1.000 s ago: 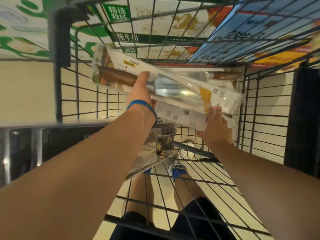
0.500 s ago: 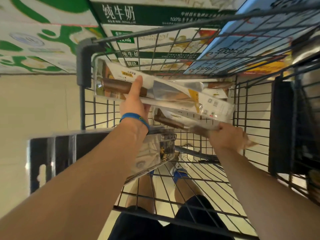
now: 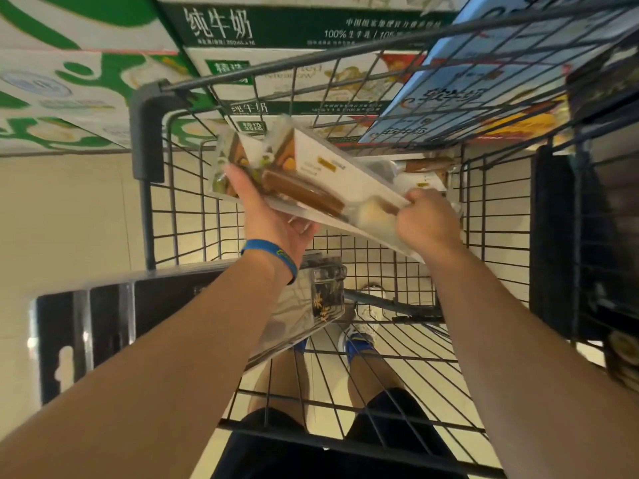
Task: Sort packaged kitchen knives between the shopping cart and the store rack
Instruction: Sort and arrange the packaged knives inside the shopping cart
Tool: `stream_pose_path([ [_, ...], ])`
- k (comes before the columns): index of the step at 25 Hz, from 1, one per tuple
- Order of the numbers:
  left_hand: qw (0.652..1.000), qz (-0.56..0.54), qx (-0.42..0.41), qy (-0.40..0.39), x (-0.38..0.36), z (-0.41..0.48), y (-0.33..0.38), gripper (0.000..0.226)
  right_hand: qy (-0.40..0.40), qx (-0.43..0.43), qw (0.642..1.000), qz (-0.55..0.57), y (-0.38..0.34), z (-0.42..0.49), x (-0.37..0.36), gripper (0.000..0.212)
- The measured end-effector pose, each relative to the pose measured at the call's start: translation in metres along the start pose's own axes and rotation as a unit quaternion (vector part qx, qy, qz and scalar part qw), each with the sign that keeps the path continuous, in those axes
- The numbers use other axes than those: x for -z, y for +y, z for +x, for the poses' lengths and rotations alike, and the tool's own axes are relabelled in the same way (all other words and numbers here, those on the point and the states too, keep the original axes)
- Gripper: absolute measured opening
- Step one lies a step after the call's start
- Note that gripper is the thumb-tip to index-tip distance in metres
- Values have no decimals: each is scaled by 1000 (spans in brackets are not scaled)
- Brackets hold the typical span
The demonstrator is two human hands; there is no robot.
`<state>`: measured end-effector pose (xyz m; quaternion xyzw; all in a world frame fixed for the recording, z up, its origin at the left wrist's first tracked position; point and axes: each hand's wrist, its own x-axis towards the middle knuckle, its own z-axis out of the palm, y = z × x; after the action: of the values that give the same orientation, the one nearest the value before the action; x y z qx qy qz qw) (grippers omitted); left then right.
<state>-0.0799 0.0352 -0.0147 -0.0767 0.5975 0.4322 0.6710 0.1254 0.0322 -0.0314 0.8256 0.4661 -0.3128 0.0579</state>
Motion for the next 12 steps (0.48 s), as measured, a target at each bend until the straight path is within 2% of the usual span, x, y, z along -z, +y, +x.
stream_pose_path([
  [2,999,-20,-8,-29,0,3,1,72,-33,69,997,-22,-29,12,-7,32],
  [5,996,54,-47,-46,-3,2,-3,65,-54,173,982,-44,-51,8,-27,32],
  [9,983,154,-96,28,2,8,-11,45,-68,198,976,-58,-47,-1,-37,29],
  [11,980,167,-87,59,5,10,-13,40,-28,231,971,-47,-40,-5,-43,25],
  [12,980,162,-84,79,5,11,-13,40,-4,216,976,1,-37,-4,-44,26],
])
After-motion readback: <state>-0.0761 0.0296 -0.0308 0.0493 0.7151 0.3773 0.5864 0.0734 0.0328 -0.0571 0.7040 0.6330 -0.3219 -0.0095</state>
